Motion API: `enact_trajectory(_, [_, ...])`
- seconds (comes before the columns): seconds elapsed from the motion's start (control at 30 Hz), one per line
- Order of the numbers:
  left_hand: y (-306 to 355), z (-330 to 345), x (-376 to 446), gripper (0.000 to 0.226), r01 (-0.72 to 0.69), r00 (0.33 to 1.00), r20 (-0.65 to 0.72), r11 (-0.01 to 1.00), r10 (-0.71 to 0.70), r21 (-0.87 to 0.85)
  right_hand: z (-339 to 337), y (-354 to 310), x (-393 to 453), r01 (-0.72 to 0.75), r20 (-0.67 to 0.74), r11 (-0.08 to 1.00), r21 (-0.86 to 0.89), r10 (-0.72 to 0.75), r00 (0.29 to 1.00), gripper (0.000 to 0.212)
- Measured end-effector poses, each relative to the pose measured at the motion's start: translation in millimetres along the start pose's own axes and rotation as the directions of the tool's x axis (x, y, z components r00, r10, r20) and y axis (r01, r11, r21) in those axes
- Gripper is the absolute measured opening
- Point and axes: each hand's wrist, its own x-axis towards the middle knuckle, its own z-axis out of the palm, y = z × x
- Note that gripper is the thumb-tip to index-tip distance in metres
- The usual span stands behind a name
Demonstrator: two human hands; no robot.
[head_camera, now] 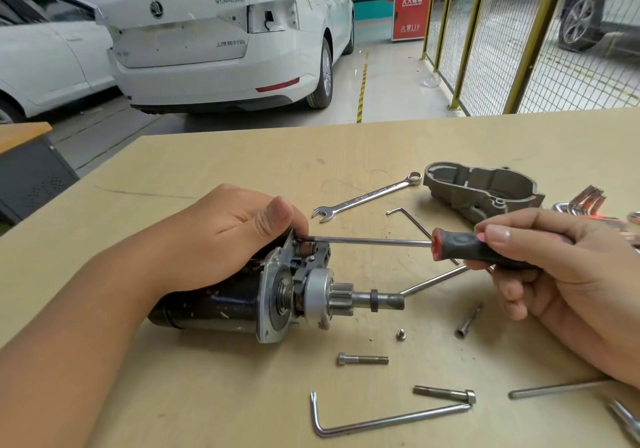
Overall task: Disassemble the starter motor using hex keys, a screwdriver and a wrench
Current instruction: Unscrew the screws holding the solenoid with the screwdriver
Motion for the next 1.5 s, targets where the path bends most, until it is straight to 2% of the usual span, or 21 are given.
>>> enact_trajectory(0.1, [-7,-2,1,0.086,-0.047,0.999,-0.001,0.999,0.047,-0.010,0,-1,-1,-0.006,0.007,1.000,0.006,0.006,1.000,0.073])
enact_trajectory(0.27, [-11,-1,2,0.077,-0.133,0.991,-0.013,0.991,0.133,-0.007,1,-1,-2,-0.006,0.010,1.000,0.000,0.006,1.000,0.071])
enact_trajectory(0.37, [-11,-1,3,0.079,-0.166,0.986,-0.003,0.986,0.166,-0.017,1,-1,-1,-0.002,-0.004,1.000,0.007,0.002,1.000,0.071])
enact_trajectory(0.5, [-9,3,2,0.078,-0.191,0.981,-0.020,0.971,0.191,-0.145,1,-2,-1,-0.008,-0.004,1.000,0.015,0.009,1.000,0.070])
enact_trajectory(0.57, [-8,4,2,0.075,-0.243,0.970,-0.037,0.963,0.240,-0.118,1,-2,-1,-0.011,-0.001,1.000,0.012,0.011,1.000,0.069])
enact_trajectory(0.7, [-9,0,1,0.077,-0.257,0.966,-0.006,0.965,0.257,-0.045,1,-3,-1,-0.020,0.003,1.000,0.010,0.020,1.000,0.068])
enact_trajectory(0.83, [-13,-2,1,0.085,-0.364,0.930,-0.030,0.928,0.368,0.081,1,-3,0,-0.029,-0.004,1.000,0.003,0.029,1.000,0.061])
enact_trajectory(0.9, [-13,-1,1,0.086,-0.378,0.923,-0.042,0.922,0.383,0.085,1,-3,0,-0.036,0.002,0.999,0.006,0.036,0.999,0.054])
enact_trajectory(1.0, [-12,-1,2,0.085,-0.408,0.908,-0.055,0.907,0.415,0.100,0,-2,0,-0.035,-0.007,0.999,-0.001,0.035,0.999,0.055])
enact_trajectory(1.13, [-11,-2,2,0.085,-0.439,0.892,-0.055,0.889,0.448,0.127,1,-1,1,-0.019,-0.042,1.000,0.002,0.019,0.999,0.034])
enact_trajectory(1.5, [-8,-1,3,0.086,-0.453,0.884,-0.077,0.886,0.460,0.098,2,0,0,0.017,-0.063,1.000,-0.004,-0.017,0.998,0.031])
